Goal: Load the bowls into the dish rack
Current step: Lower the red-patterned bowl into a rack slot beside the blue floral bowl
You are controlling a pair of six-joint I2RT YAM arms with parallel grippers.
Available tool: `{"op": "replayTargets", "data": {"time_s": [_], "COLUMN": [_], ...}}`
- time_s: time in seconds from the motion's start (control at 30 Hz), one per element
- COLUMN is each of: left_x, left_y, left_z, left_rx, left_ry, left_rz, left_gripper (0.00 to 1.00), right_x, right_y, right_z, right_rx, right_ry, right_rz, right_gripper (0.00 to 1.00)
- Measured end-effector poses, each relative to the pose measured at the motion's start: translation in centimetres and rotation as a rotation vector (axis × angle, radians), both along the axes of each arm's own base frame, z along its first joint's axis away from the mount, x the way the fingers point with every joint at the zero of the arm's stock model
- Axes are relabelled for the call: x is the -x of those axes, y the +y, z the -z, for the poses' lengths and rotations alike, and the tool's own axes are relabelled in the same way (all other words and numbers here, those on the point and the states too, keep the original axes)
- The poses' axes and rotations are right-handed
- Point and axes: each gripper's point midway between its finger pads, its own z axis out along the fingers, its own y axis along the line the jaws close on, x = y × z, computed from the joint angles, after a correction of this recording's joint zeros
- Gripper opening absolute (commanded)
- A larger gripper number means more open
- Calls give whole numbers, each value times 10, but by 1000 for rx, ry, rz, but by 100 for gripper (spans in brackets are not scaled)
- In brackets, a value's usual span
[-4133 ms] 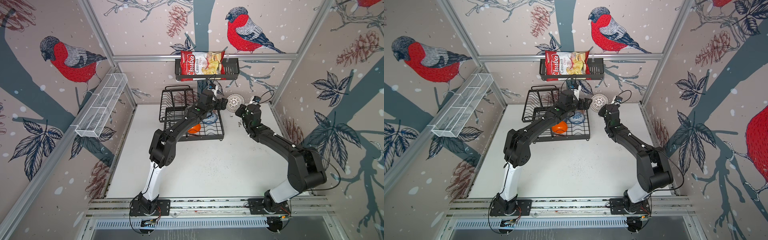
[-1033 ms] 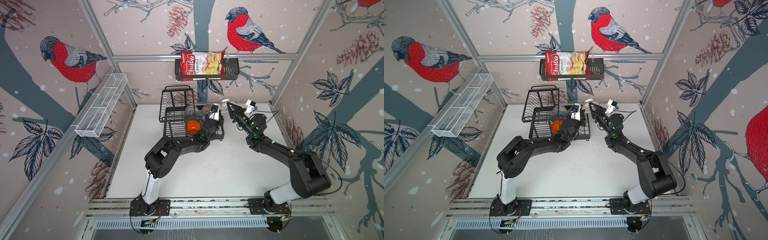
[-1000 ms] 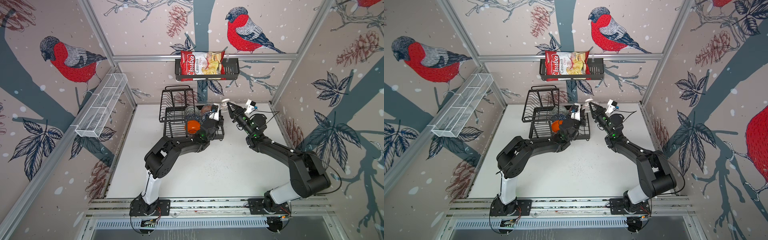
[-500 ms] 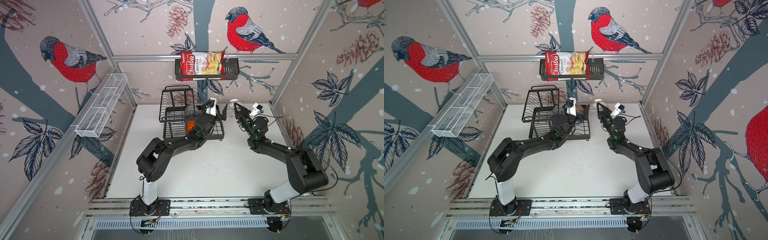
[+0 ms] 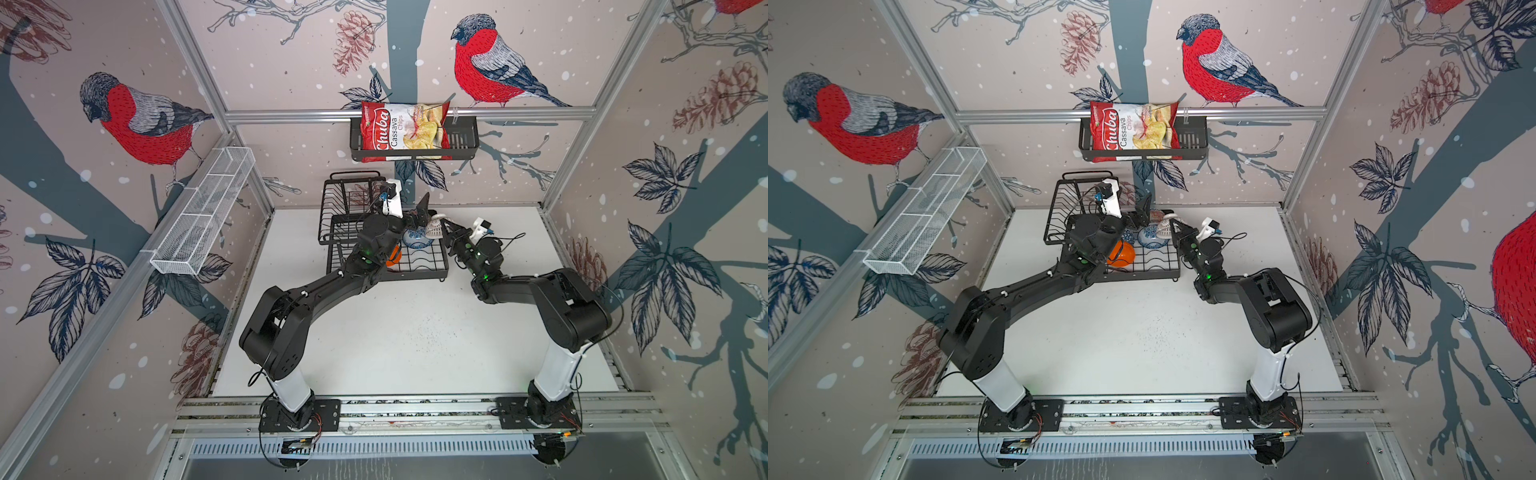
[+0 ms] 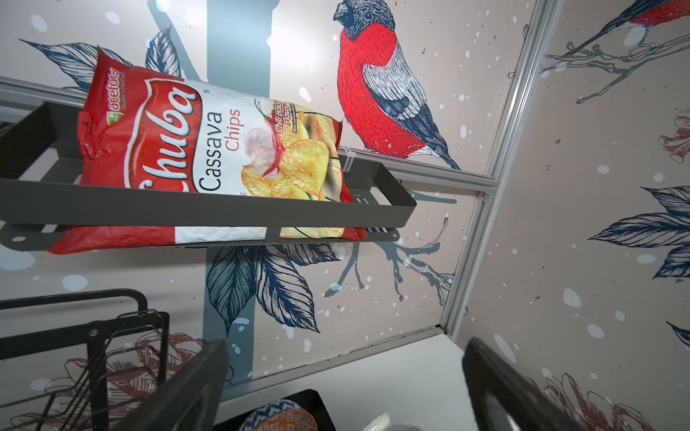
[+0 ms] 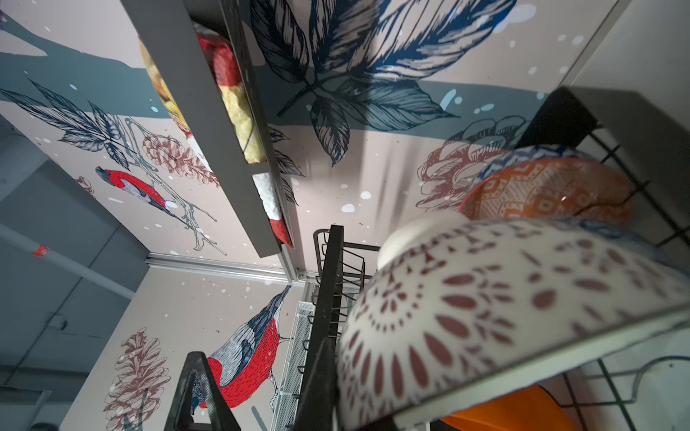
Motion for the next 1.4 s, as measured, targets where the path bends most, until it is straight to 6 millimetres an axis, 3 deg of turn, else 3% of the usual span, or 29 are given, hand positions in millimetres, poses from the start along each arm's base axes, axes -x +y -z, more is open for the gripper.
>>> {"op": "replayTargets", "data": {"time_s": [0.17, 0.37, 0.9, 1.4], "left_x": [-2, -2, -5, -7], "left_y": [-3, -6, -3, -3], "left_z": [5, 4, 8, 10], "left_rx": [-7, -4, 0, 9], "left_ry": [17, 20, 39, 49], "left_rz": [24, 42, 53, 56], "left_gripper": [98, 98, 98, 98], "right_x": [-3, -4, 2, -4], "right_y": [28, 45, 48, 52], "right_z": [21, 38, 76, 85], "right_rx": [-20, -24, -19, -5], "right_ry": [50, 90, 200, 207], "right_rz": [-53, -80, -66, -47], "right_gripper": [0, 0, 0, 0]}}
